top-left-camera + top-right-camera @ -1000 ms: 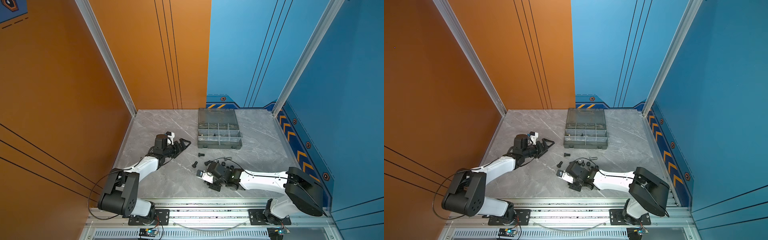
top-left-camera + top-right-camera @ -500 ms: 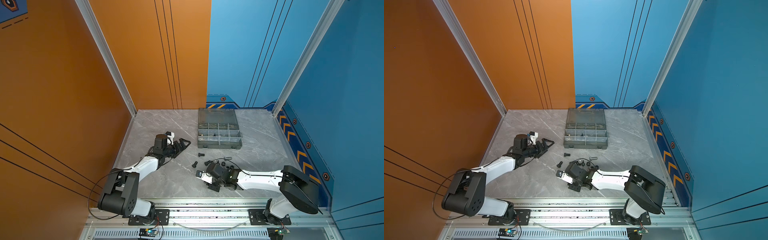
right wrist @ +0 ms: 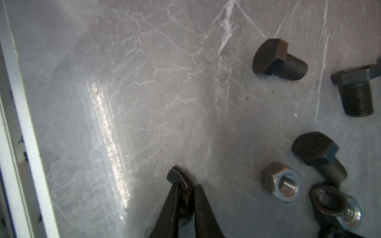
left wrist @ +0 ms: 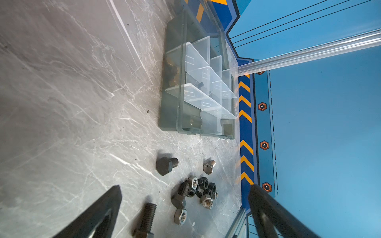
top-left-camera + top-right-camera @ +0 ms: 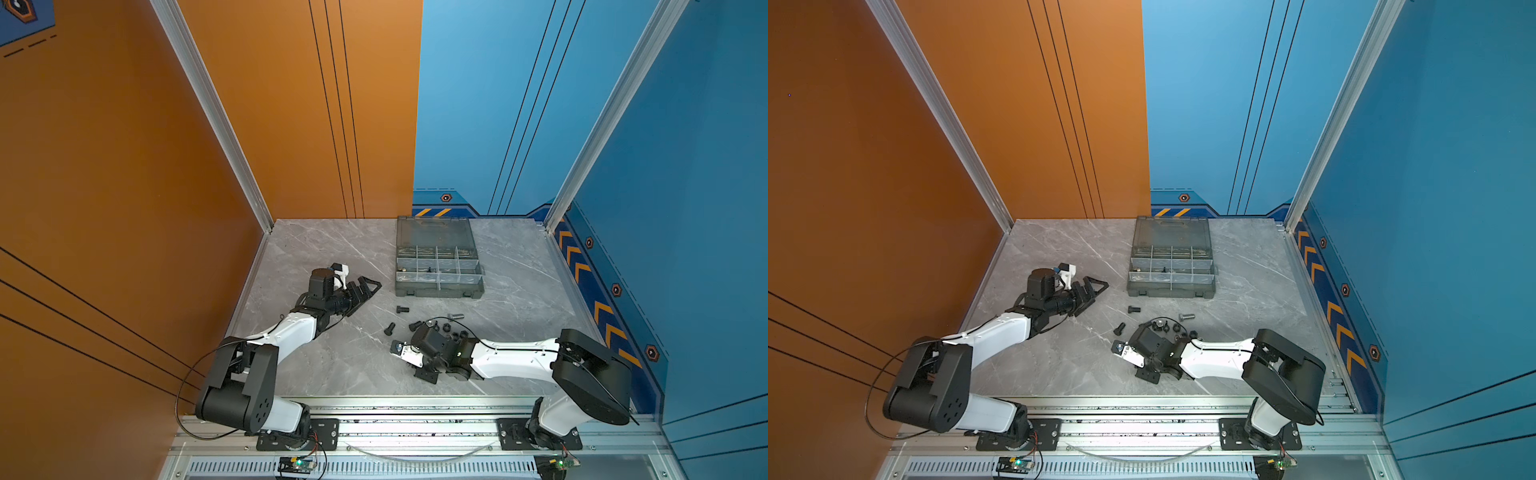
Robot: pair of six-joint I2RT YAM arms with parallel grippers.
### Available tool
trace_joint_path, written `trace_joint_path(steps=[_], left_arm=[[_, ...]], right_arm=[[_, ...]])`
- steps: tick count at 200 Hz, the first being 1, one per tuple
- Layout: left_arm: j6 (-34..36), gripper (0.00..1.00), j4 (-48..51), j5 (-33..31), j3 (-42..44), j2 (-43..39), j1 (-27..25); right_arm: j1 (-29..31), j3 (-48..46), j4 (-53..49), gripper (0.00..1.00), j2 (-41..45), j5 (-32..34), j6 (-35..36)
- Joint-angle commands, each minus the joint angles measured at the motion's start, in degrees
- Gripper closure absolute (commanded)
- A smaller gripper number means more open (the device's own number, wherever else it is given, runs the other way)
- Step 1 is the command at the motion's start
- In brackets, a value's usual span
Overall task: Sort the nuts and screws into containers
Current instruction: 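Move the right gripper back to the parts and grasp another black wing nut, then carry the black wing nut with the right gripper into the organizer box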
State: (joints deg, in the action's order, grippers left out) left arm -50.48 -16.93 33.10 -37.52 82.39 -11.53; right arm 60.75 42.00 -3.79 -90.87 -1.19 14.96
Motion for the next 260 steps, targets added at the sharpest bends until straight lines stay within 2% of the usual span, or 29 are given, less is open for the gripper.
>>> trace_joint_path(steps=[1, 54, 108, 154, 197, 220, 260], left_arm=[[0.07, 0.02, 0.36, 0.60, 0.59, 0.02, 0.49], [0.09, 0.02, 0.36, 0.73, 0.61, -0.08, 0.46], [-0.04, 0.02, 0.31, 0.65, 0.61, -0.21, 0.45], [-0.73, 0.02, -0.01, 0.51, 0.25, -0.95, 0.06], [-1.38, 0.02, -0.30, -0.31, -0.35, -2.36, -0.95], [-1.46, 0.02, -0.32, -0.19, -0.80, -1.98, -1.21], [-1.68, 0.02, -1.36, -0.34, -0.57, -1.36, -1.54]], right_arm=[[0.24, 0.78, -0.96, 0.87, -0.56, 0.82, -0.70], [-0.86, 0.99, -1.59, 1.00, 1.55, -0.19, -1.32], [-6.25, 0.09, 2.41, 1.00, 8.35, -8.01, -4.47], [-16.50, 1.85, 5.80, 1.00, 13.29, -14.10, -8.05], [-28.08, 7.49, 5.64, 1.00, 11.90, -15.97, -11.54], [-32.16, 11.45, 4.48, 1.00, 9.29, -15.10, -12.80], [-36.56, 19.69, 4.61, 1.00, 2.34, -9.67, -15.32]])
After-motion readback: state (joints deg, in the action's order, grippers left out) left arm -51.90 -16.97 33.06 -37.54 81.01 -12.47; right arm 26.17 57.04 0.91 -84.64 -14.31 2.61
